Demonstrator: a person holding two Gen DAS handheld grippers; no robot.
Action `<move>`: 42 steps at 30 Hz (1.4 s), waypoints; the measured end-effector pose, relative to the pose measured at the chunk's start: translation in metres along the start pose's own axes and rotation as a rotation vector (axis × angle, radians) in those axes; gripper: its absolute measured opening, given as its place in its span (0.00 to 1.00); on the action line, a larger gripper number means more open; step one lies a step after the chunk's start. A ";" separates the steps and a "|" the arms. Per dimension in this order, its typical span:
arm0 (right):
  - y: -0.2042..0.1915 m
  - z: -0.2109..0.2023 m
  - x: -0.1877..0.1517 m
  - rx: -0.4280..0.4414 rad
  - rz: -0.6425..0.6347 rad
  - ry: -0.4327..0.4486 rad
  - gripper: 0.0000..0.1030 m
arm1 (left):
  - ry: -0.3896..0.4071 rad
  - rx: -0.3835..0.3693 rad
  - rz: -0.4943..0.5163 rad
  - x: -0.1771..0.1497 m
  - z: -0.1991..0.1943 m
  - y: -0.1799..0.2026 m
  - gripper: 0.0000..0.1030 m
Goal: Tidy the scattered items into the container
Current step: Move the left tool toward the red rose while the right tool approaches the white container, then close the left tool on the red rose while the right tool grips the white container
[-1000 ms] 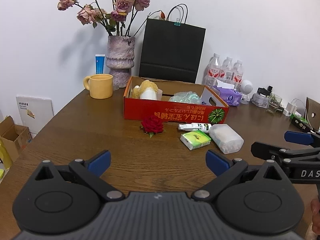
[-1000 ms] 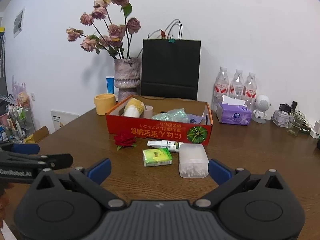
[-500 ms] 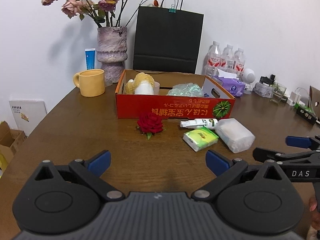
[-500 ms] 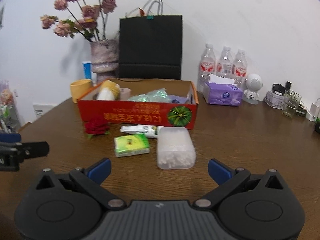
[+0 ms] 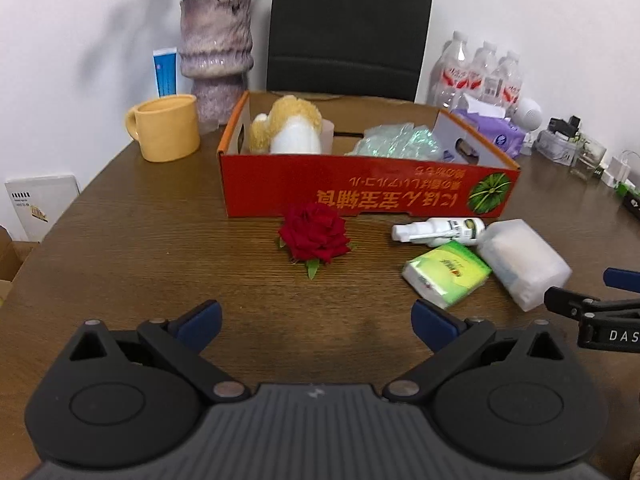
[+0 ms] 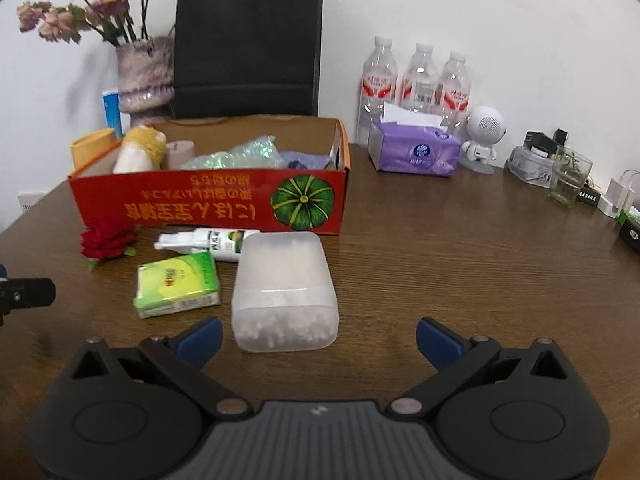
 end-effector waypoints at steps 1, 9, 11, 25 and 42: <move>0.000 0.004 0.002 -0.003 -0.001 -0.007 1.00 | -0.006 0.004 0.001 0.002 0.005 0.000 1.00; 0.000 0.026 0.010 0.015 0.011 -0.049 1.00 | -0.055 0.020 -0.002 0.026 0.045 -0.002 1.00; 0.001 0.030 0.012 0.021 0.015 -0.057 1.00 | -0.058 0.024 -0.002 0.032 0.052 -0.003 1.00; 0.013 0.055 0.027 0.025 0.096 -0.071 0.98 | -0.073 0.039 0.031 0.060 0.100 0.002 1.00; -0.002 0.051 0.022 0.056 0.054 -0.023 0.63 | -0.012 -0.006 0.115 0.064 0.094 0.020 0.34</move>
Point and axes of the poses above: each gripper's, at about its wrist camera, not at the fingertips, and z roughly the way its jaws point, y to its right, x to its top, the point moved 6 cm from there along z, roughly the way its jaws point, and after that the axes turned 10 degrees about -y, right-handed, at the moved point
